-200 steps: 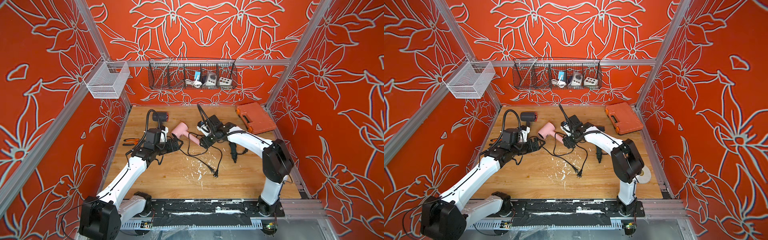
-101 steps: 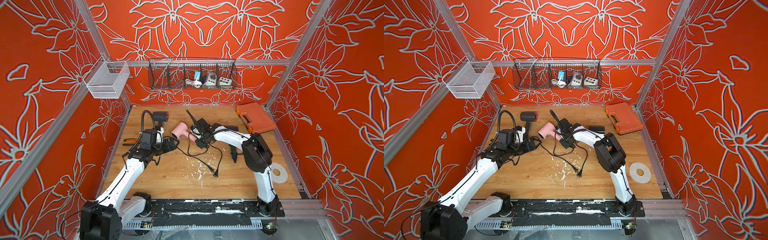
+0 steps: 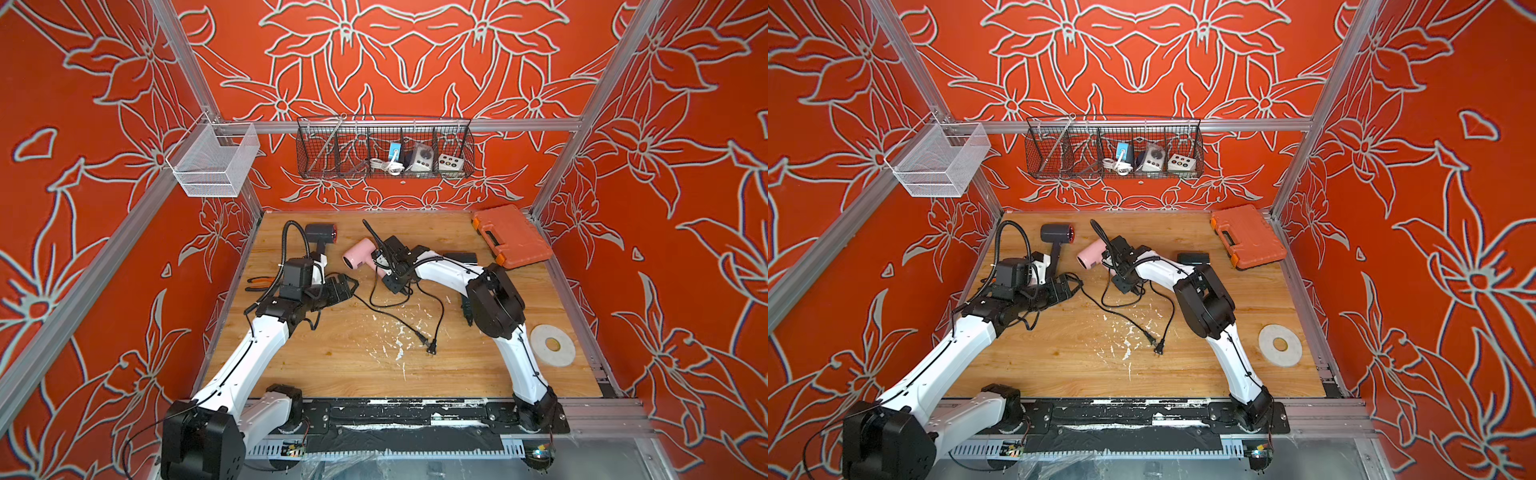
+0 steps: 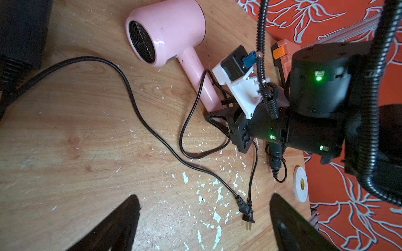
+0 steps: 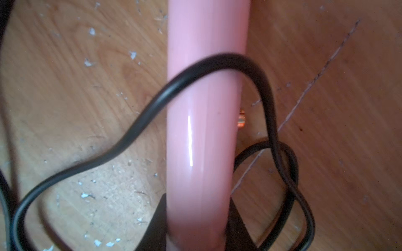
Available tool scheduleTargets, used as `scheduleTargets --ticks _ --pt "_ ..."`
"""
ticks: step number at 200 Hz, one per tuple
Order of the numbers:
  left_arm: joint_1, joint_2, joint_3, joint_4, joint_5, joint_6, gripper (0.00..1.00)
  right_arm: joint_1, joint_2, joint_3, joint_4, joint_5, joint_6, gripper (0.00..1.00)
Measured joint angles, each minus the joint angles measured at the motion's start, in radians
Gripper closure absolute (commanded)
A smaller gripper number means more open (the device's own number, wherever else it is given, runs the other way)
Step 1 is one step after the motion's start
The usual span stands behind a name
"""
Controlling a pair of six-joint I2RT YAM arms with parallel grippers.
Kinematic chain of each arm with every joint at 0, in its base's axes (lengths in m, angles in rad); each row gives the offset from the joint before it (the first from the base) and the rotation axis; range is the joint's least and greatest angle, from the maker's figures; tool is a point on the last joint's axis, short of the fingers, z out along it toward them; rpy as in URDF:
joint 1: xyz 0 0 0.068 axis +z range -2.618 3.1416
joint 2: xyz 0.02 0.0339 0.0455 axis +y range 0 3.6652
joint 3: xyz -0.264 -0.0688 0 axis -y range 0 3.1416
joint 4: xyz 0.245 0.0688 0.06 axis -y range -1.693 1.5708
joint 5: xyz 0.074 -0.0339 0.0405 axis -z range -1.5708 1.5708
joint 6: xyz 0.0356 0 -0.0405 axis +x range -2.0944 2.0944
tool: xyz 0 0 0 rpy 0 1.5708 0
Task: Wrap the cord around the hair dryer
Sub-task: Move the hair dryer to the center of the board.
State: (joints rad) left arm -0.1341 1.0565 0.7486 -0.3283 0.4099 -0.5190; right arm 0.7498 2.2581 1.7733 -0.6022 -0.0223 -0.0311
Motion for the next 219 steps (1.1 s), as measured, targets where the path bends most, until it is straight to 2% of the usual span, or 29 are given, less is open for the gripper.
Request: scheduleTargets --ticks 35,43,84,113,144,219 --pt "0.005 0.000 0.000 0.000 0.004 0.000 0.09 0.001 -0.016 -0.030 0.017 0.013 -0.007 1.00" --pt "0.005 0.000 0.000 0.000 0.006 0.000 0.09 0.002 -0.029 -0.049 0.013 0.015 -0.013 0.97" --pt "0.009 0.002 0.000 0.001 0.019 -0.002 0.09 0.002 -0.129 -0.178 -0.077 0.017 -0.034 0.78" --pt "0.010 0.009 -0.001 0.007 0.028 -0.006 0.09 0.002 -0.196 -0.273 -0.114 0.019 -0.034 0.60" --pt "0.010 0.014 -0.001 0.013 0.038 -0.010 0.09 0.002 -0.206 -0.286 -0.125 0.021 -0.026 0.51" --pt "0.010 0.013 -0.001 0.016 0.039 -0.014 0.09 0.002 -0.133 -0.182 -0.084 0.018 0.031 0.46"
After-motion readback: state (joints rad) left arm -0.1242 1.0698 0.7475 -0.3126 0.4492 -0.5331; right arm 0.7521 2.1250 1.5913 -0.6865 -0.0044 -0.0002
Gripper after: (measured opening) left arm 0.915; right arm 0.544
